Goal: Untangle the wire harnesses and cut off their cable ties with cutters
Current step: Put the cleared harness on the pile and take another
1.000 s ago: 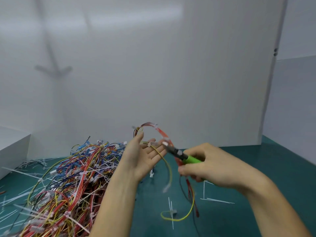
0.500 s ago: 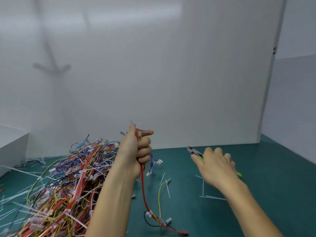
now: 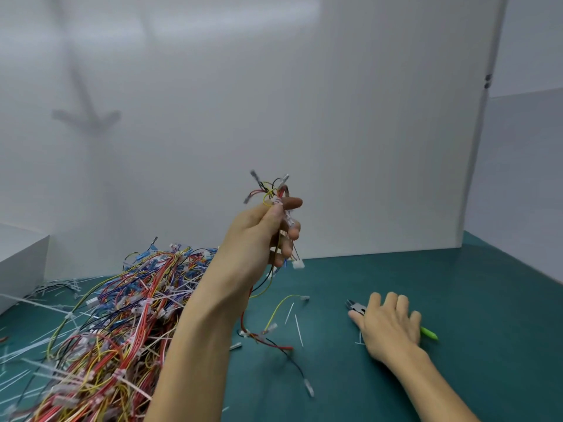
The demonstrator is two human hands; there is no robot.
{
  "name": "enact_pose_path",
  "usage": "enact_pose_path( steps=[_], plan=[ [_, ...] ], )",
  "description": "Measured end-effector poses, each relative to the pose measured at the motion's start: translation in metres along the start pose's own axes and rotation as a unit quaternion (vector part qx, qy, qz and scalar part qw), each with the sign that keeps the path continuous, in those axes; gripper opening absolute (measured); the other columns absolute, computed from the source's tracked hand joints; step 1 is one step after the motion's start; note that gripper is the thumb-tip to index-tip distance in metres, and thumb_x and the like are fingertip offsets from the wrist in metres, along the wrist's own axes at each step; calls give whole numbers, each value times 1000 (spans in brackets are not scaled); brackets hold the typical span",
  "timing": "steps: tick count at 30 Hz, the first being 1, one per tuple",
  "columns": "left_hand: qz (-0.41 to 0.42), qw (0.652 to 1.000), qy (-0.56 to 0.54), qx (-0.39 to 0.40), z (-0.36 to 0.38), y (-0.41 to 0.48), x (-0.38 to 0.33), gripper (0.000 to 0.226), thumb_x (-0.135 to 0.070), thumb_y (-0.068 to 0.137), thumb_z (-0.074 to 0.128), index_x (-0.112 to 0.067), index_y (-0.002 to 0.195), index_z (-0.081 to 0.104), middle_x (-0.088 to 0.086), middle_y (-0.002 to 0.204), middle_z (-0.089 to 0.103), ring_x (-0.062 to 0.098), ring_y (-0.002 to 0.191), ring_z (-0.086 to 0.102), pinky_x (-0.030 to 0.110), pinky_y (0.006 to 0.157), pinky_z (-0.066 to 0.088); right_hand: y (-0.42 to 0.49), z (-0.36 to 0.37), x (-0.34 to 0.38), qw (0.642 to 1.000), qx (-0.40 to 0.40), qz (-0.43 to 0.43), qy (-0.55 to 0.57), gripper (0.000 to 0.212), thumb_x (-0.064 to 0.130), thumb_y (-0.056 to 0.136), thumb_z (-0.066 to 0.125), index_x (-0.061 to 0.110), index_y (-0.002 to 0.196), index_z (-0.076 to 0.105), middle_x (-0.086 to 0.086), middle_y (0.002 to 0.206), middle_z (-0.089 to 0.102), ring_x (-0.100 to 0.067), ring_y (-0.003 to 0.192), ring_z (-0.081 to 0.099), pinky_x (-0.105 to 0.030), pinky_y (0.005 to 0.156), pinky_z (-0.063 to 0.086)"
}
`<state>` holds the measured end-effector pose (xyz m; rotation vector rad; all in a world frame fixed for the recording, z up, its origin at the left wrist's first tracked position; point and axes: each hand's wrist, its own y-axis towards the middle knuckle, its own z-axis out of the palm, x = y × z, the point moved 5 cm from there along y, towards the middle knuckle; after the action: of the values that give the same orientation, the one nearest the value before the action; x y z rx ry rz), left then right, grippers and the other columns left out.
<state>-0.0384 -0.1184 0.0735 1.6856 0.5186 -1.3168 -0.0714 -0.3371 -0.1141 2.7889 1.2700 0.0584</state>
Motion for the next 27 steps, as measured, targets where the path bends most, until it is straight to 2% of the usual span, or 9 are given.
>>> enact_pose_path(
  steps=[3,5,6,9,11,12,19,23,27],
  plan=[
    [32,998,34,37,4,-2,-5,32,-11,107,32,-7,123,60,-4,70,56,9,50,45,16,47,35,0,-18,6,998,-1,-17,57,53,60,100,24,19,125,45,-6,130,44,-26,121,38,-43,100,32],
    [50,993,72,73,7,-5,-6,32,-10,107,33,-11,125,60,-3,75,58,9,53,46,15,50,35,-1,-54,14,971,-50,-52,227,38,44,103,32,18,121,53,-6,128,51,-26,119,41,-41,99,35],
    [57,990,91,93,10,-6,-6,32,-9,106,34,-13,126,60,-3,77,59,9,55,47,15,51,36,-3,-77,15,926,-72,-63,365,32,35,104,36,17,113,60,-5,121,59,-24,113,47,-37,92,40],
    [74,971,156,167,18,-12,-5,34,-8,105,38,-23,128,58,-2,83,63,12,65,53,18,59,41,-20,-130,24,691,27,-118,713,51,37,106,35,15,87,76,-7,94,76,-23,94,66,-31,79,50],
    [62,949,199,237,24,-17,-1,37,-7,104,43,-28,131,56,3,89,68,14,71,58,24,67,45,-35,-152,26,573,118,-158,796,63,55,102,33,13,93,79,-11,101,76,-23,97,72,-35,84,56],
    [50,935,222,272,28,-19,1,37,-6,103,45,-27,131,57,6,93,70,14,74,60,27,70,47,-40,-158,24,550,133,-162,809,61,57,99,36,11,100,76,-12,104,76,-23,97,72,-35,81,58],
    [-46,887,330,321,43,-22,26,45,10,92,47,-17,122,65,3,110,73,14,98,70,35,93,55,-47,-181,0,563,28,-196,802,22,13,99,52,4,105,71,-11,99,76,-13,73,67,-26,70,54],
    [-63,936,307,158,27,-8,23,45,13,91,34,-14,109,66,4,108,73,14,99,69,35,91,55,-56,-197,-9,584,17,-277,763,24,14,96,51,7,107,71,-13,104,75,-17,79,67,-25,70,56],
    [-44,999,14,-28,15,1,4,33,-29,104,42,-12,101,70,3,97,78,16,95,73,27,83,59,-69,-201,0,568,73,-340,746,25,21,87,56,9,100,75,-24,97,72,-25,80,66,-27,72,58]
  ],
)
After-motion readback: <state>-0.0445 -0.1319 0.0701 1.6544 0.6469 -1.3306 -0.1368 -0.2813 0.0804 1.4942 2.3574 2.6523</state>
